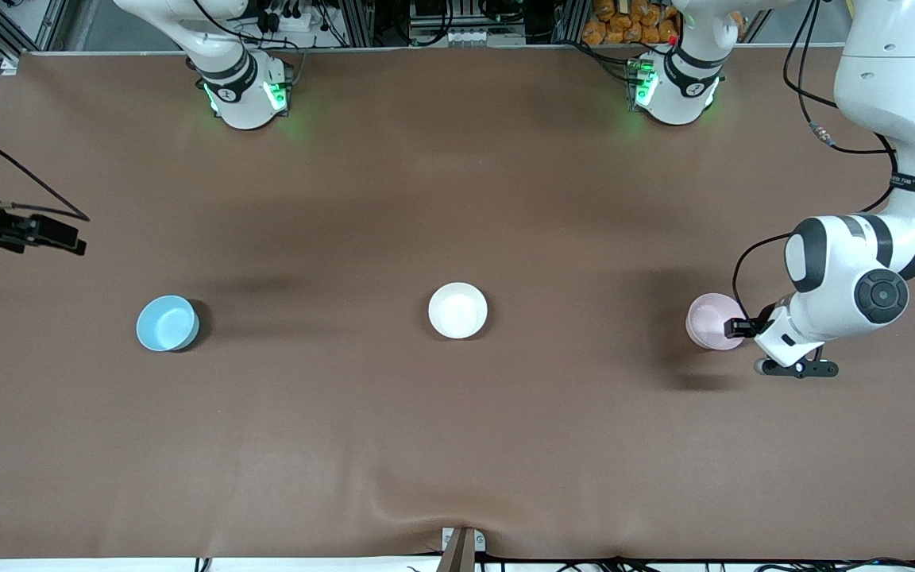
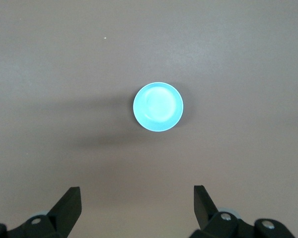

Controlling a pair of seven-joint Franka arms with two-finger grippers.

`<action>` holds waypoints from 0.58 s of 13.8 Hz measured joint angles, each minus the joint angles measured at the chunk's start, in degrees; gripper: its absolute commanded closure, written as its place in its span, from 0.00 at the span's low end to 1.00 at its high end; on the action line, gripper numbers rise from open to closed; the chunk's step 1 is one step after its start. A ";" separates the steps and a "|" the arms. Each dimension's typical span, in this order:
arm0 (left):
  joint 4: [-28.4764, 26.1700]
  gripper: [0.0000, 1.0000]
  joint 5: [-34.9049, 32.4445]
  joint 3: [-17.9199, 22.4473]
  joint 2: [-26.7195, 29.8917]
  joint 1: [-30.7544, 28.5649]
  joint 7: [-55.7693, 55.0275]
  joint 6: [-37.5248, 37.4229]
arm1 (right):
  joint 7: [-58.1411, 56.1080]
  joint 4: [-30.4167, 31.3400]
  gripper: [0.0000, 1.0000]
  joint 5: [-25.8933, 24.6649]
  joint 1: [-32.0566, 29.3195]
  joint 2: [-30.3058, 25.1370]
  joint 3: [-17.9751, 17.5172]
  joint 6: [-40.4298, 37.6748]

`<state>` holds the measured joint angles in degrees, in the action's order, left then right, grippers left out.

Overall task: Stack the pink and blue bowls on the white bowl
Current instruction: 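Grasp the pink bowl with the left gripper while the right gripper reaches the blue bowl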

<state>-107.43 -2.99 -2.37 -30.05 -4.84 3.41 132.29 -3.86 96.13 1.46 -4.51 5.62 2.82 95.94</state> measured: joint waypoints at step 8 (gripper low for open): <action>-1.74 1.00 0.03 -0.19 -0.19 -0.57 0.62 0.96 | -0.25 2.92 0.00 -0.05 -3.94 5.26 0.13 8.61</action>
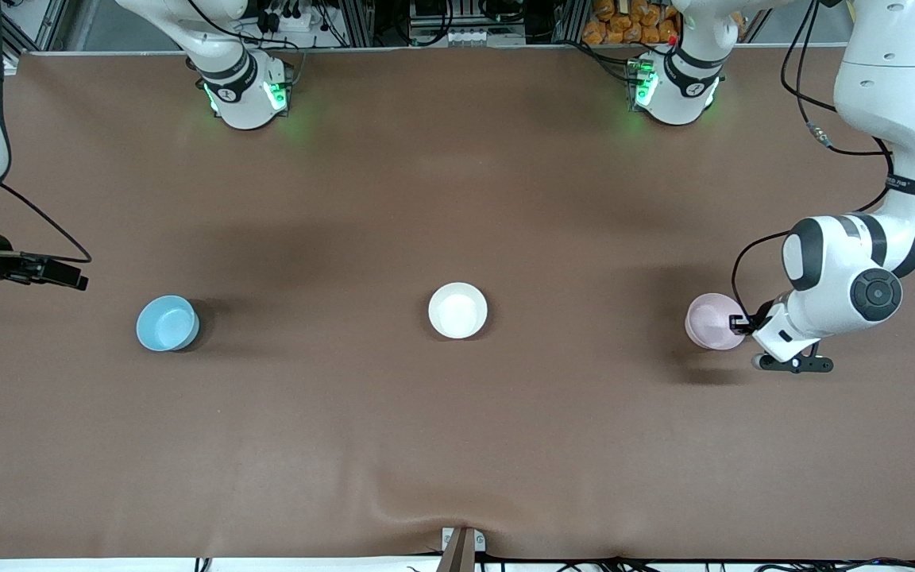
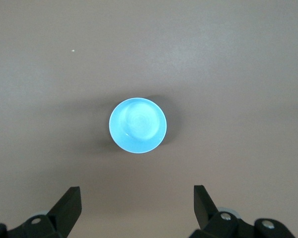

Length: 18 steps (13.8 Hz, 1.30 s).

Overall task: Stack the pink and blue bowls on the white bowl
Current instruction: 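Grasp the pink bowl with the left gripper while the right gripper reaches the blue bowl, then carry the pink bowl onto the white bowl while the right gripper grasps the blue bowl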

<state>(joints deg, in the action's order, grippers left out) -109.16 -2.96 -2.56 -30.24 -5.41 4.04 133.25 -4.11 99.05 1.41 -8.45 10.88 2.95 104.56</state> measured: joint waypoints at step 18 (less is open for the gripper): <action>14.51 1.00 6.15 -12.16 0.47 15.98 -29.78 -8.97 | 0.10 9.70 0.00 0.02 -2.18 14.15 0.05 18.70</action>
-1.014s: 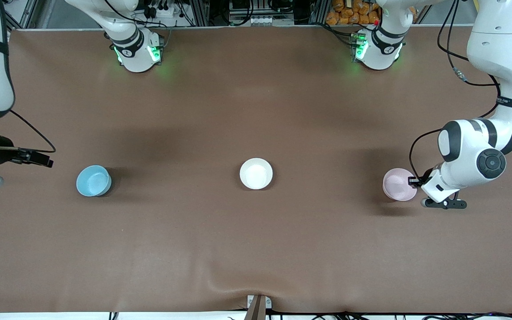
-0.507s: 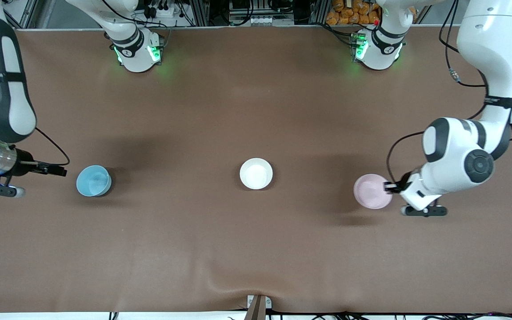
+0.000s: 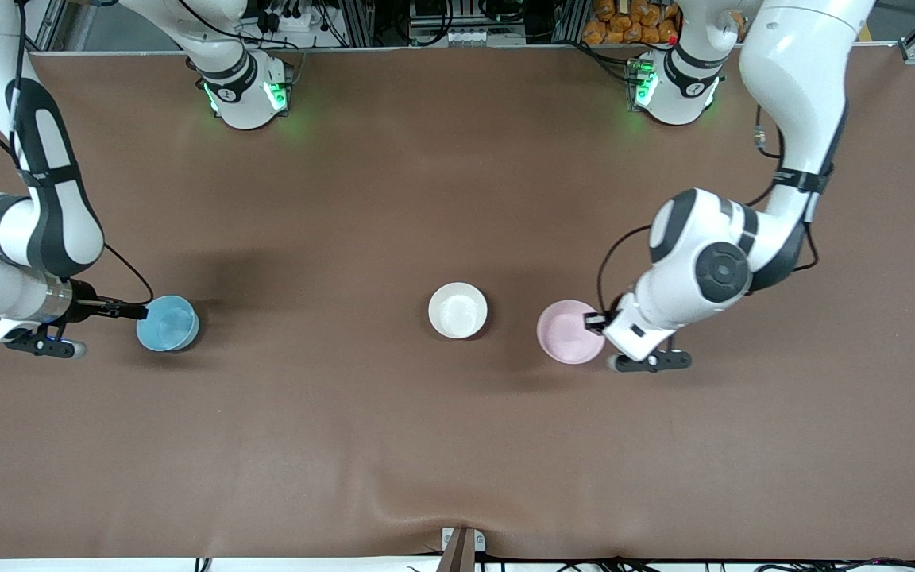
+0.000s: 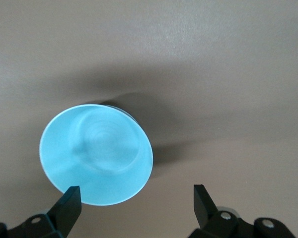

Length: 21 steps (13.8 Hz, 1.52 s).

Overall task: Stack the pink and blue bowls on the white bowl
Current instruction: 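Carry the pink bowl onto the white bowl while the right gripper grasps the blue bowl, then release the pink bowl with the left gripper while the right gripper lifts the blue bowl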

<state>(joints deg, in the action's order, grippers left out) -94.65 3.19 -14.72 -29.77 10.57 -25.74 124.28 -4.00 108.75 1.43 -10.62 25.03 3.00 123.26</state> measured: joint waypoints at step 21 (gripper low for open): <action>7.72 1.00 4.04 0.20 -10.83 16.49 -15.17 6.10 | 0.07 -1.39 1.00 6.96 -1.38 3.00 -0.12 -0.66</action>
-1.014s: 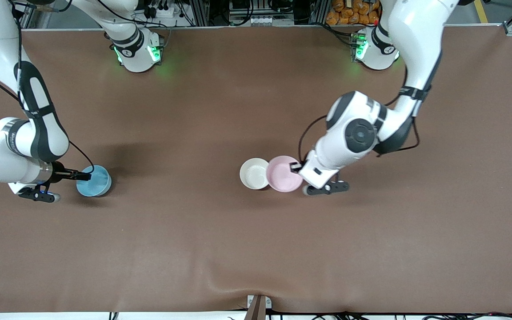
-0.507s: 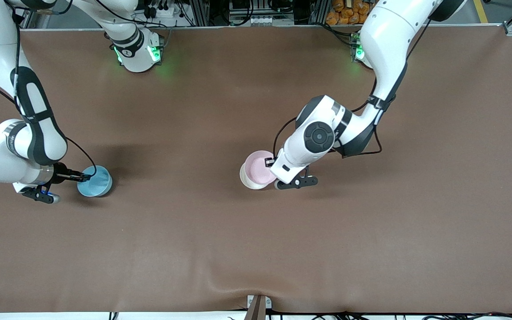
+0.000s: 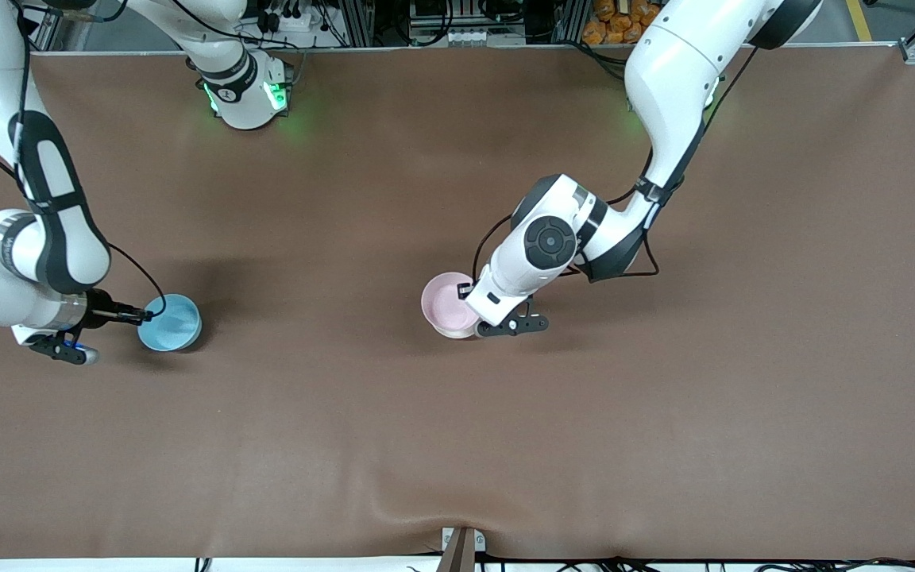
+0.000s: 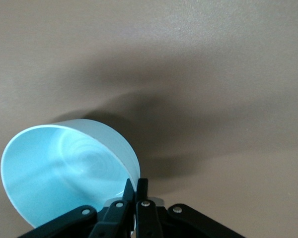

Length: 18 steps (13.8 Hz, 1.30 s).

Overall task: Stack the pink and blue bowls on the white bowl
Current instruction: 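Release the pink bowl with the left gripper while the right gripper lifts the blue bowl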

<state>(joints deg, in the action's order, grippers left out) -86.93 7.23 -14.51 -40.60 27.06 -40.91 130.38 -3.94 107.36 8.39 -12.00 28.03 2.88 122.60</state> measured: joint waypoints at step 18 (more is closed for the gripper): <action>0.87 0.00 0.00 0.59 -3.01 -0.12 0.00 2.80 | 5.18 -0.90 1.00 0.58 6.42 -17.12 -1.23 -13.42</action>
<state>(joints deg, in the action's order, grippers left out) -86.06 7.23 -13.93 -43.61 26.95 -40.91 133.18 1.24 106.46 8.98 -5.58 10.91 1.66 109.18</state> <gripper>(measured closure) 0.537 0.978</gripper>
